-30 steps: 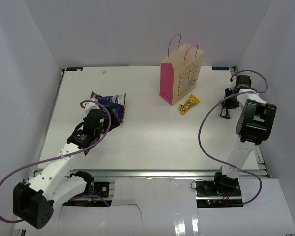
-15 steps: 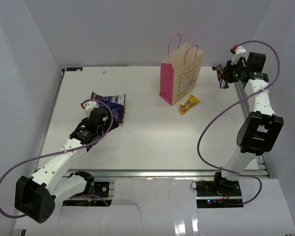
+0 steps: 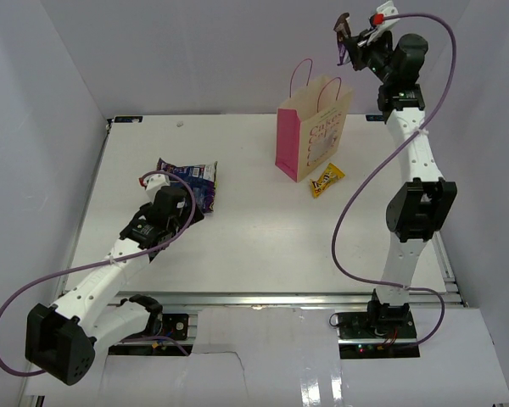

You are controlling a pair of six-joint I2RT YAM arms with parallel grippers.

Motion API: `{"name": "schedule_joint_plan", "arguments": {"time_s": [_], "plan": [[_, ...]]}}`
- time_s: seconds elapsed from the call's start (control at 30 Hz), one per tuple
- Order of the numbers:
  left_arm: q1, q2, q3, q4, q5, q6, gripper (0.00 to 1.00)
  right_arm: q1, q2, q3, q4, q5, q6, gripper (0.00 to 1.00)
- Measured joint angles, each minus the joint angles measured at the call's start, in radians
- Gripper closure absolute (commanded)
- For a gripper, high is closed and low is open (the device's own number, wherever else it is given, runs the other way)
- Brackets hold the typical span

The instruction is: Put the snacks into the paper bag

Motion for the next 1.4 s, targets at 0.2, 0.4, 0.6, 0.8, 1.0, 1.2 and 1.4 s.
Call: {"name": "schedule_joint_plan", "arguments": {"time_s": [0.2,0.4,0.6,0.8,1.0,1.2,1.4], "plan": [[0.0,-0.01,0.003,0.0,0.002,-0.005,0.02,0.026,0.136,-0.014,0.061,0.013,0.137,0.92],[0.0,-0.005,0.006,0.0,0.005,-0.007,0.02,0.037,0.153,-0.048,0.079,-0.016,0.216,0.85],[0.0,0.031,0.022,-0.001,0.005,-0.008,0.02,0.036,0.115,-0.121,0.1,-0.048,0.236,0.73],[0.0,0.071,0.039,-0.001,0.005,-0.014,0.02,0.031,0.097,-0.143,0.1,-0.073,0.245,0.53],[0.005,0.106,0.059,-0.003,-0.005,-0.019,0.02,0.017,0.076,-0.143,0.098,-0.078,0.249,0.44],[0.097,0.292,0.202,-0.076,-0.006,-0.029,0.02,-0.041,0.027,-0.145,0.031,-0.119,0.207,0.26],[0.182,0.616,0.478,-0.142,-0.017,0.032,0.02,-0.194,-0.197,-0.41,-0.054,-0.257,0.089,0.19]]}}
